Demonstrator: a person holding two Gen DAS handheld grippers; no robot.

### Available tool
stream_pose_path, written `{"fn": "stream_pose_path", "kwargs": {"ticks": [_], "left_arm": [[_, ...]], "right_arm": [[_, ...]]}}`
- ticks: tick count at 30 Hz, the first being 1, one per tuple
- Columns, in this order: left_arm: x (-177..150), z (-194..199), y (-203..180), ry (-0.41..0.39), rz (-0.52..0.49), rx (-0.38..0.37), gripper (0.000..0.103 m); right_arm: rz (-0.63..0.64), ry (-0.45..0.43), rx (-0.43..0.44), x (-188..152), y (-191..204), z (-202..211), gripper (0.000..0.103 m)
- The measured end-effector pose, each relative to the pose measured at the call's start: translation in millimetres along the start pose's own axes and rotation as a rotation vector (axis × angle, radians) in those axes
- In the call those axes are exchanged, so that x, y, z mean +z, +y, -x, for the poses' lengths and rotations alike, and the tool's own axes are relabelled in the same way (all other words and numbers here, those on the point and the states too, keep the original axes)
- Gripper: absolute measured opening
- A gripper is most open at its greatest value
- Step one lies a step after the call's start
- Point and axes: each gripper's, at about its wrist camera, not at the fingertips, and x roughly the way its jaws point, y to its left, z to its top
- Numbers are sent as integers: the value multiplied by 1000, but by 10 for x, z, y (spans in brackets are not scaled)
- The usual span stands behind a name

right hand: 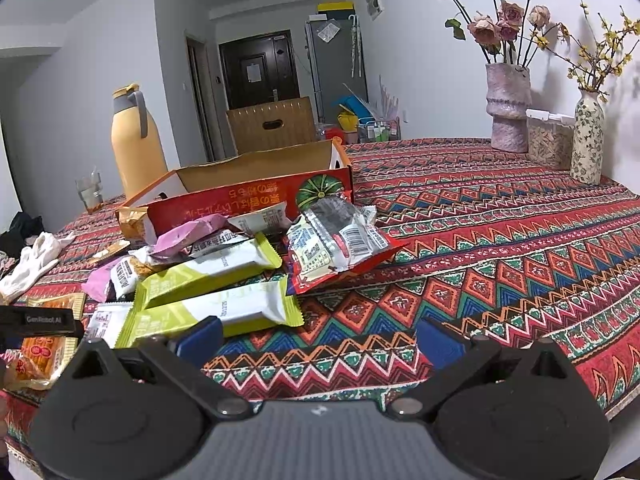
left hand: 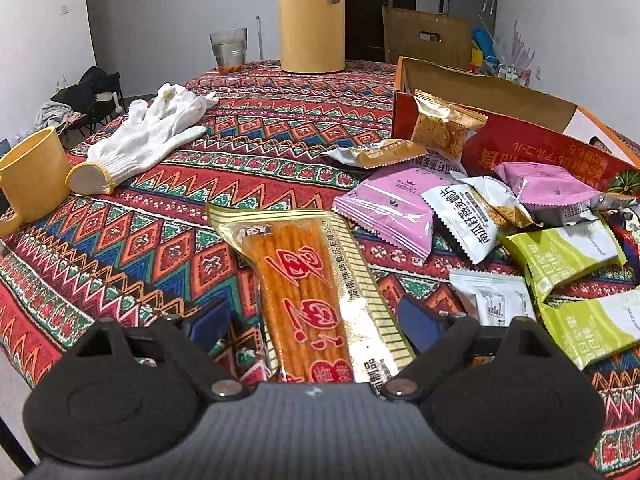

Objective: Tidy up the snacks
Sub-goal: 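Lift the orange pack with the left gripper while the right gripper grasps a silver-blue packet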

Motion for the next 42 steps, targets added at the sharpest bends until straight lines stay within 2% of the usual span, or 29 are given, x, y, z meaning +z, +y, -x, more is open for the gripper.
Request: {"fn": "stream_pose_path", "kwargs": {"ticks": [2,6,7,11,17,21,27,32,38,40,42], "left_arm": [[3,28,4,-8,-4,-20,68],[0,71,19,-22,0,-53,50],[4,78,20,-26,2,-50,42],[16,94,95,-31,21,-70,32],[23,235,151,-68,19,-80,30],[48,385,163,-110,9,-98,30],[112,580,129,-163,-6,-120,30],[166,636,53,-177,-18,-129,30],[224,616,3,-178,-25,-139,31],[251,603,-15,-177,-27,-143,30],[279,591,-29,-180,-28,-149,30]], "right_arm": [[-1,0,1,0,-5,-2,103],[-2,1,6,-3,-12,-3,103],[-3,1,6,-4,-14,-4,103],[-8,-2,5,-8,-30,0,103],[1,-13,8,10,-37,8,103],[23,-55,-5,94,-51,28,103],[120,-104,-48,328,-28,-154,103],[188,-48,-59,534,23,-563,103],[287,19,-104,619,175,-1031,102],[308,34,-114,636,208,-1132,101],[312,50,-112,646,199,-1201,95]]}}
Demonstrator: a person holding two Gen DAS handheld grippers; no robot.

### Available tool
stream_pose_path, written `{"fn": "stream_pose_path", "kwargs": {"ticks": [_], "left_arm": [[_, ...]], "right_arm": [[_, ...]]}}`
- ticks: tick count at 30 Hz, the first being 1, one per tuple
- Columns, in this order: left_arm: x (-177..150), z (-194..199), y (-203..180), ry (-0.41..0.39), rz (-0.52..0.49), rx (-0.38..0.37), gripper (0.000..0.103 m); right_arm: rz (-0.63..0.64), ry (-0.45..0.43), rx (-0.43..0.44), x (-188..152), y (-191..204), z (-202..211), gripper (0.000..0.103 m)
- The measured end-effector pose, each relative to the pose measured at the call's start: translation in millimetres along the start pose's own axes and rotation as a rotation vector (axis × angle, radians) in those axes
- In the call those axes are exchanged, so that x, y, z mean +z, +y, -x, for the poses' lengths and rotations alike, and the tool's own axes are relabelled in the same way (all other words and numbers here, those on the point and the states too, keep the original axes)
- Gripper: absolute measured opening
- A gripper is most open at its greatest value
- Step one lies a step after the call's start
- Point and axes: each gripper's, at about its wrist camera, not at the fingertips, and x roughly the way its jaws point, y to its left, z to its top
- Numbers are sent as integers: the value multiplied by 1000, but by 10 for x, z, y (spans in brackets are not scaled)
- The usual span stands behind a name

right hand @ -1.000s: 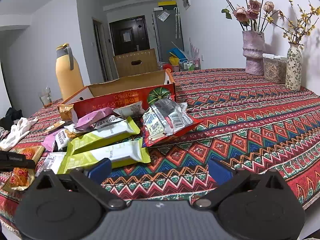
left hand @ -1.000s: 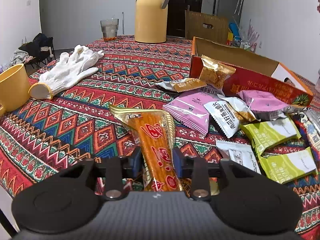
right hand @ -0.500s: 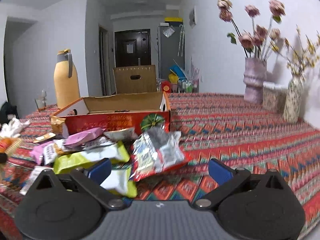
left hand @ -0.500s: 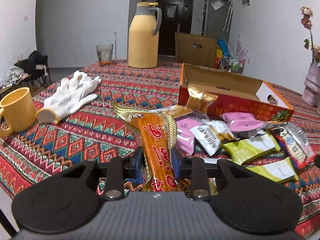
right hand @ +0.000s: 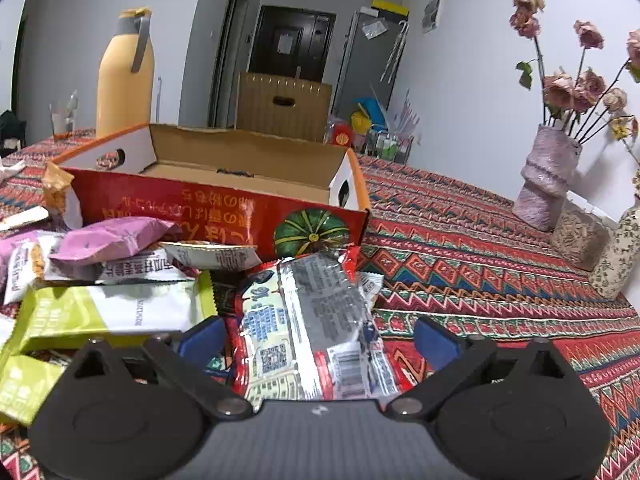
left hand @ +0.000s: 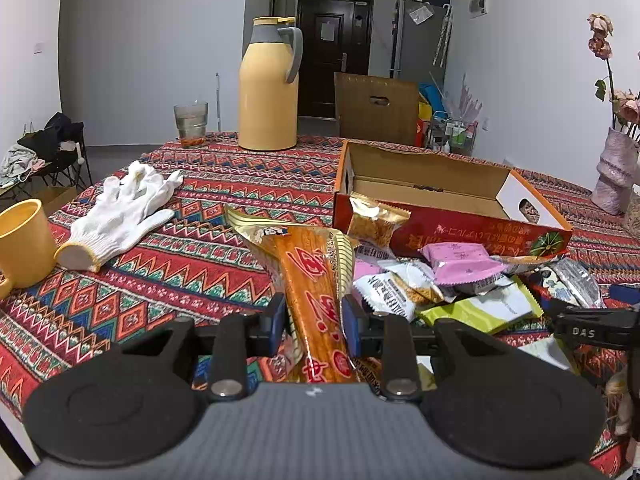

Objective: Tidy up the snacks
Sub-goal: 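Lift the orange pack with the left gripper while the right gripper grasps a silver-blue packet, then lower both held packs into the cardboard box and open both grippers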

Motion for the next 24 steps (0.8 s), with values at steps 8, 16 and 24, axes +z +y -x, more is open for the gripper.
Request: {"fn": "stream_pose_path", "kwargs": {"ticks": [8,16,24], "left_arm": [[112,-83,-52,-4,-1,-30,31],[250,-126,-113,-18,-4,-56,31],[460,-205,-209,-38,-14,-76,31]], "right_arm": [[7,34,42,-9,-26,-107,63],[0,-15,59,-20,-90,118,51],[-63,-108,70,134,-324,445,51]]}}
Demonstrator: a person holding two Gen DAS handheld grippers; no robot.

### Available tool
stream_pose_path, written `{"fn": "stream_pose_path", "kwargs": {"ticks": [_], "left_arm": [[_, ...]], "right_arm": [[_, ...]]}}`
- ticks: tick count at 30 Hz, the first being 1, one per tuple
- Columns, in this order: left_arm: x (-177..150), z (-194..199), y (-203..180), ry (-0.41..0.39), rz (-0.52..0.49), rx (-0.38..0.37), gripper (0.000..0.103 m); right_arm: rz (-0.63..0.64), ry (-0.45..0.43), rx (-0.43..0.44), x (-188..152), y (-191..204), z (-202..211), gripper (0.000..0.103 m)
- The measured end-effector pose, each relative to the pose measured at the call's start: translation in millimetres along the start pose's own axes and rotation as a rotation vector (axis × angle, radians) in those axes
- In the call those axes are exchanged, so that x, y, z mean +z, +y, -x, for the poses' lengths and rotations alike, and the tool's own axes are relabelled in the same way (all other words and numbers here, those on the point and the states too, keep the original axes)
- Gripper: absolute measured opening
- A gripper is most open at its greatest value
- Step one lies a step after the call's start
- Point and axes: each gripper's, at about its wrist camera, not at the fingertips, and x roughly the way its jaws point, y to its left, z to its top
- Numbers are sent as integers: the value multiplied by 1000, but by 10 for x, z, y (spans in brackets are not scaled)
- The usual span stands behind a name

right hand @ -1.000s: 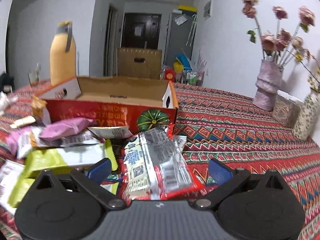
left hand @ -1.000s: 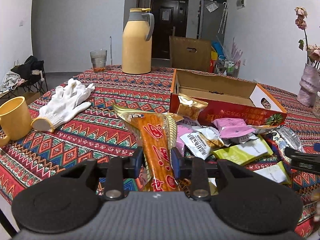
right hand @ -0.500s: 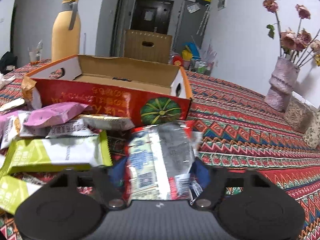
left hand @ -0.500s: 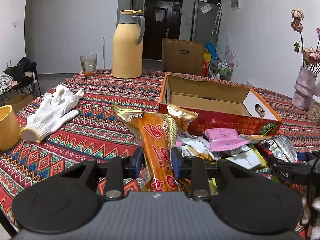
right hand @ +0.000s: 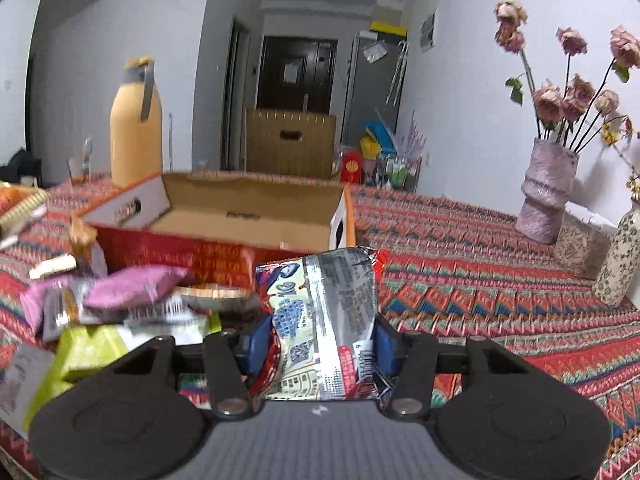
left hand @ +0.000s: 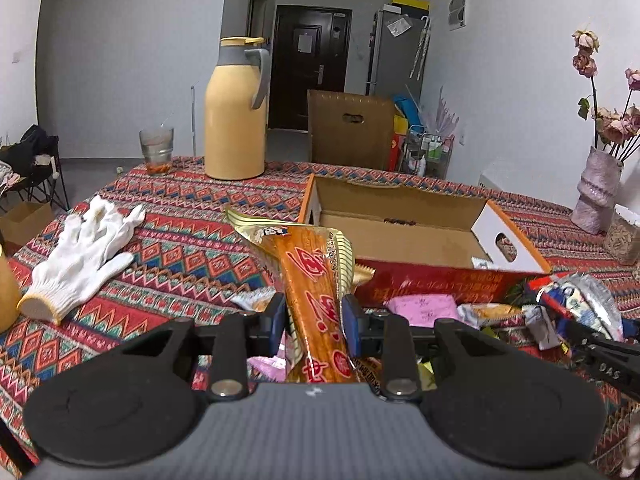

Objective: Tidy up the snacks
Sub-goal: 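Lower both held packs into the cardboard box and open both grippers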

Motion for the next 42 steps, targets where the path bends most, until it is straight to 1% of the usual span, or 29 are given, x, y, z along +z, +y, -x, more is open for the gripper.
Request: {"fn": "stream_pose_path", "kwargs": {"ticks": [5,10,14,20,26,32,36,39,42], "left_arm": [[162,-84,-90,-17,-15,-14,31],[330,-182,-183,-32,-28,-18,31],[489,-291,-258,-47,-40,-24,31],[694,-516,-342,-55,-51,-34,31],[873,-838,-429,-45,-57,-37,31],[974,-1285,-467,-12,-49,-21,31],[960,-1549,-434,7,-32,-5,31],[902,-1716,-412,27,-28,-6,31],[837,-1875,-407,70,-35,-8,31]], "right_arm": [[-20,-48,6,219,-39,28,51],[-36,-81,26,456,-5,-76,51],[-48,-104,47,638,43,-206,52],[-75,-112,70,866,87,-483,51],[-116,-99,80,1018,107,-805,51],[-151,-71,89,1079,154,-1150,51],[-158,-56,83,1041,207,-1364,51],[-157,-24,90,994,229,-1517,51],[-152,11,85,935,256,-1657,52]]}}
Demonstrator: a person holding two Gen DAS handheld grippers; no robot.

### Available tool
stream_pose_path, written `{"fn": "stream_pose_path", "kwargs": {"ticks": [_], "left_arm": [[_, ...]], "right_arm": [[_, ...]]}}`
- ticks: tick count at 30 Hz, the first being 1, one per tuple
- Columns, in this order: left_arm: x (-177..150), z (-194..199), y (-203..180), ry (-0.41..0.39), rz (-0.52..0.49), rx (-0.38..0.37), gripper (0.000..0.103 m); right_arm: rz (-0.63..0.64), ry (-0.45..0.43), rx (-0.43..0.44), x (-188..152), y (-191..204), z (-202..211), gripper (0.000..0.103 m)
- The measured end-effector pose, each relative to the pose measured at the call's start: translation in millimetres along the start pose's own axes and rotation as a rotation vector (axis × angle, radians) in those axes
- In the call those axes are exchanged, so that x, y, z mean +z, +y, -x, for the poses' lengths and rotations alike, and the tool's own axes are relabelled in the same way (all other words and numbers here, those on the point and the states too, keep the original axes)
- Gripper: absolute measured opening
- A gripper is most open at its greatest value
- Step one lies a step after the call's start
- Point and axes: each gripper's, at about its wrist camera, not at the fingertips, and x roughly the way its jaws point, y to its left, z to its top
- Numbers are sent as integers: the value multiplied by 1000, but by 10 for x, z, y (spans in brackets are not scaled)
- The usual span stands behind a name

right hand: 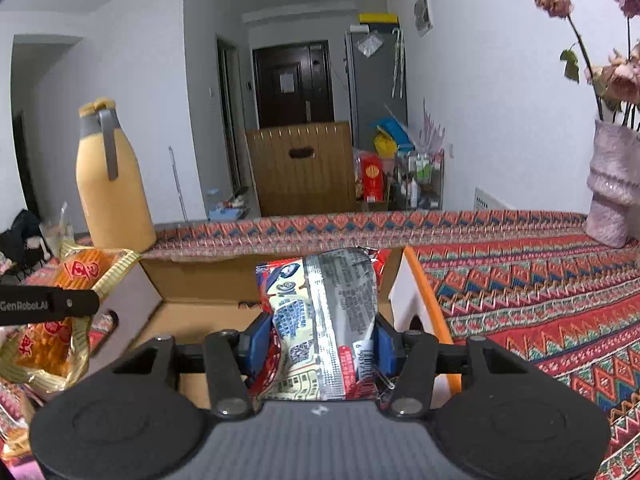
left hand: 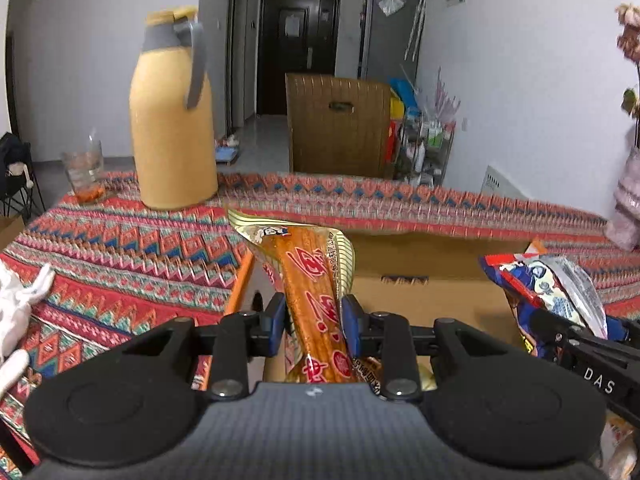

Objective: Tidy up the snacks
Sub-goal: 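Lower both held packs into the cardboard box and open both grippers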

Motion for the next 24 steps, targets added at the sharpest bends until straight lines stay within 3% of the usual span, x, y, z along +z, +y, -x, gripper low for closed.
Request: {"fn": "stream_pose_path", "kwargs": {"ticks": [4,7,9,11,14,24], "left_arm": [[-52,-62,30,21,8,-34,35],[-83,-43,21,19,0,-30,52],[-90,-5,26,10,1,-32,60],[-94,44,45,-5,18,-25,90],[-79,121,53,-38,23,-9,103],[-58,251,53,-58,36,-5,103]], "right_arm": [[6,45,-6,-76,5,-135,52],[3,62,-8,-106,-6,-158,58],[-4,55,-13,-108,-12,-135,72],[-18,42,-16,-110,-33,-95,89],[-41,20,-15,-106,-87,-23,103],[-64,-10,-18,-79,-149,123,103]]}}
